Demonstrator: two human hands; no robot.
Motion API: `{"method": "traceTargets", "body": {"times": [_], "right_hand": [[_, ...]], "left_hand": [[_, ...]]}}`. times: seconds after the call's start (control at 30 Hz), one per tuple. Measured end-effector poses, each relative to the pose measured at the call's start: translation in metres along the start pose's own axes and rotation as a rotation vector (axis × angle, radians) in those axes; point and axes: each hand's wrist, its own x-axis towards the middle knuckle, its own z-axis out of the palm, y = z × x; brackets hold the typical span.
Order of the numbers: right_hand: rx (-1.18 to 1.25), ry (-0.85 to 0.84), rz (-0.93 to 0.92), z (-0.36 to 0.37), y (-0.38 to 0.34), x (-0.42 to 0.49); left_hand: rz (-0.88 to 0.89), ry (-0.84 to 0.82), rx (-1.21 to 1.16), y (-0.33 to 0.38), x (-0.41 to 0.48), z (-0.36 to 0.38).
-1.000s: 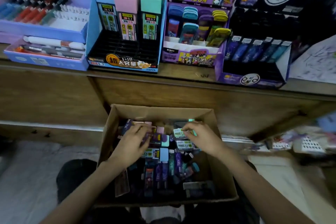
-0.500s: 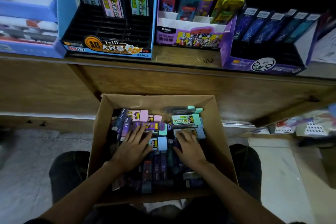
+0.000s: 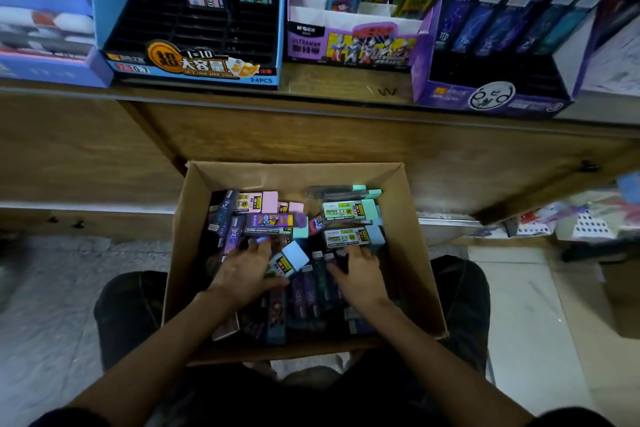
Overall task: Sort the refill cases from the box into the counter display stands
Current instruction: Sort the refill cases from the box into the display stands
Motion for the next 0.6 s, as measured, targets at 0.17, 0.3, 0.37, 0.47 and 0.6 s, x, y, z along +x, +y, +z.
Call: {"method": "traceTargets", "body": {"times": [0.17, 0.3, 0.37, 0.47, 0.6], "right_hand": [[0.116, -0.06, 0.019, 0.017, -0.024, -0.003], [0.306, -0.109, 0.142, 0.014, -0.028, 0.004], [0.329, -0.129, 0.195, 0.014, -0.031, 0.007], [0.246, -0.14, 0.249, 0.018, -0.033, 0.01], [0.227, -0.154, 0.273, 0.021, -0.033, 0.012]], "left_hand": [[-0.054, -0.035, -0.214, -0.006, -0.007, 0.008], [-0.103, 0.052, -0.294, -0.011, -0.011, 0.01], [-0.126, 0.083, -0.326, -0.011, -0.012, 0.011], [-0.169, 0.125, -0.408, -0.01, -0.014, 0.014], [-0.236, 0.151, -0.574, -0.011, -0.014, 0.018]]}}
